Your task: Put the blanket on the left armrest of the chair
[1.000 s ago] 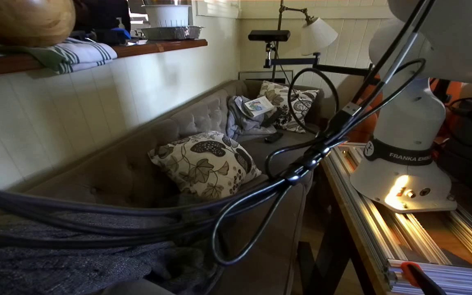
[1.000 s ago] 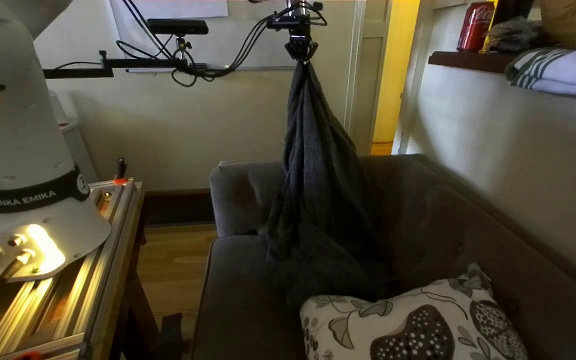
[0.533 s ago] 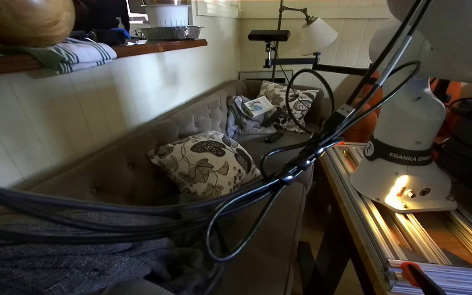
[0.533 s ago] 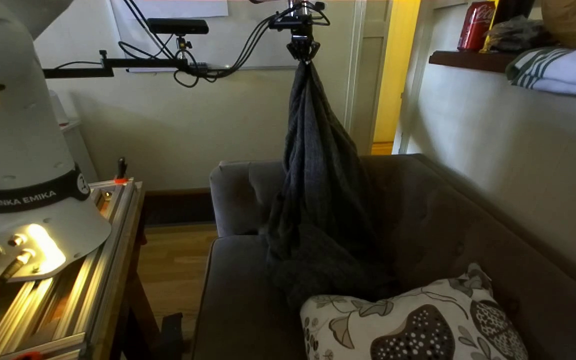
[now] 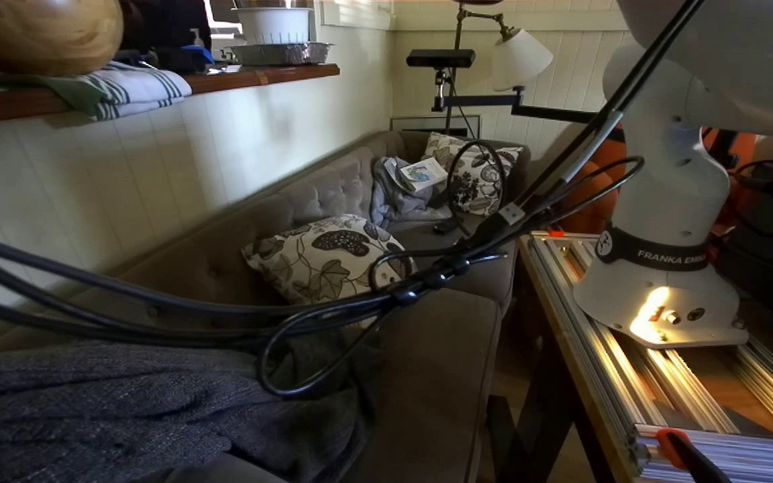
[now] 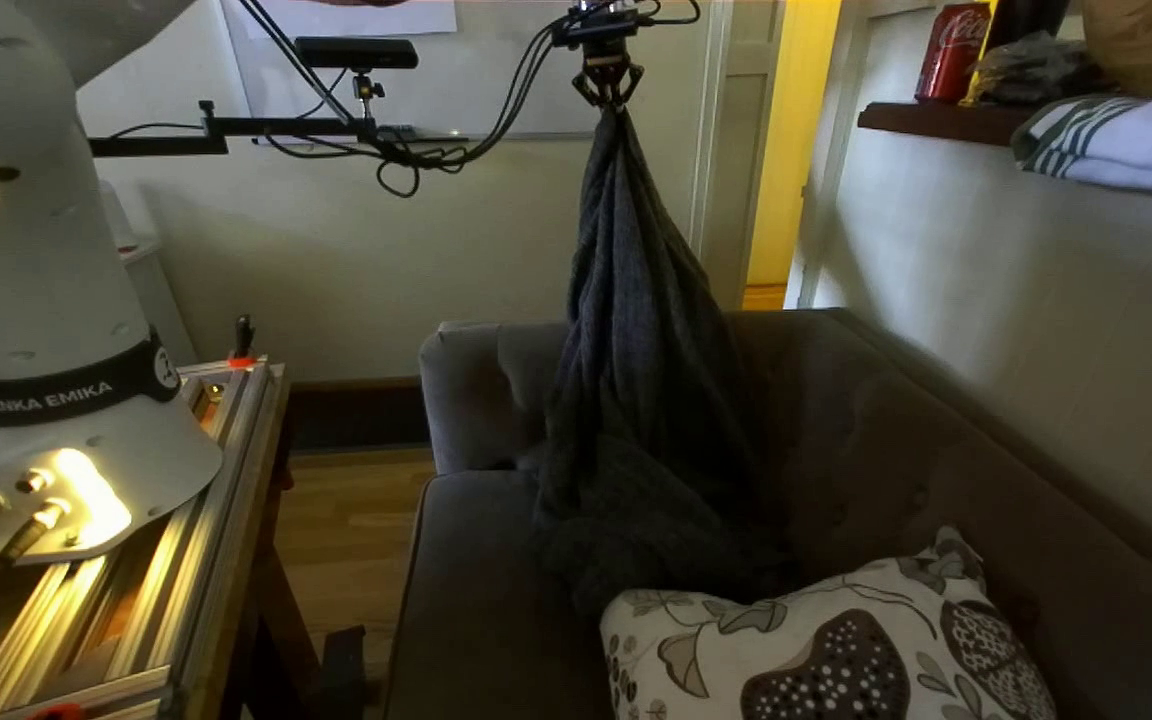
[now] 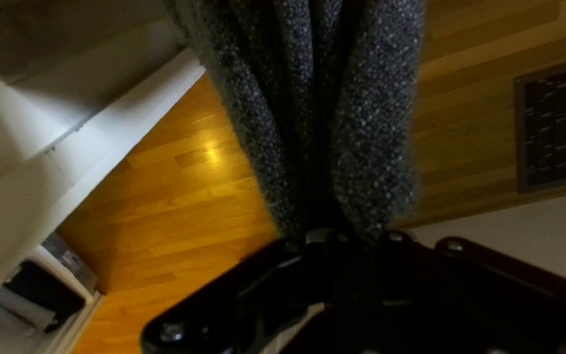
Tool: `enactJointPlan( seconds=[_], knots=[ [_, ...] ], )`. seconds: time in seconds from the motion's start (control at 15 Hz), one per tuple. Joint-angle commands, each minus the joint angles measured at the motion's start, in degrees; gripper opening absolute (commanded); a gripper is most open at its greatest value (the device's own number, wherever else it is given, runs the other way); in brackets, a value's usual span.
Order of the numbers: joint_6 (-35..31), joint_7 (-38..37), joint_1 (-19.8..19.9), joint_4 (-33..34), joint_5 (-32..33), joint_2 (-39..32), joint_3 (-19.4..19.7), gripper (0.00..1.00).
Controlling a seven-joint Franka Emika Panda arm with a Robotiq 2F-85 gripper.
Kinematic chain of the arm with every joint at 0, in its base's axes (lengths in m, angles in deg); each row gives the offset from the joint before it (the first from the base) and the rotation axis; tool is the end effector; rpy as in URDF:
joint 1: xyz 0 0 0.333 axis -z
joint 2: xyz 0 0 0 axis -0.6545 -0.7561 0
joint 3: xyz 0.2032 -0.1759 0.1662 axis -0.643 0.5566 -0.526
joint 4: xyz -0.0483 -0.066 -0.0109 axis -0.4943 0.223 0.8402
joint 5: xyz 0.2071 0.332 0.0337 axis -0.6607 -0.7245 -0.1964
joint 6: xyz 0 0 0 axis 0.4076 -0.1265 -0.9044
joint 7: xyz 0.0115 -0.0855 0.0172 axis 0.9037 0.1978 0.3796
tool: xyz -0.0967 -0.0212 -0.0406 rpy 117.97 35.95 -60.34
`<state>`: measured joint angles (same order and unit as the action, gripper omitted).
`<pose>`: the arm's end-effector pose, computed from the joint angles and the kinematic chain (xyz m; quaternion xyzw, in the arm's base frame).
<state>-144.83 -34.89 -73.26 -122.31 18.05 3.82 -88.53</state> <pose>0.6601 0.4645 0.4284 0.8801 0.4535 0.1403 0.0067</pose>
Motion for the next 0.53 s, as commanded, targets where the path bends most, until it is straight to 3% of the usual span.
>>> enactJointPlan(
  seconds=[0.0, 0.47],
  knots=[
    [1.4, 9.4, -1.9, 8.1, 1.0, -3.5, -1.4, 0.02],
    [0.0, 27.3, -4.6, 13.5, 1.6, -6.1, -0.9, 0.02]
  ],
)
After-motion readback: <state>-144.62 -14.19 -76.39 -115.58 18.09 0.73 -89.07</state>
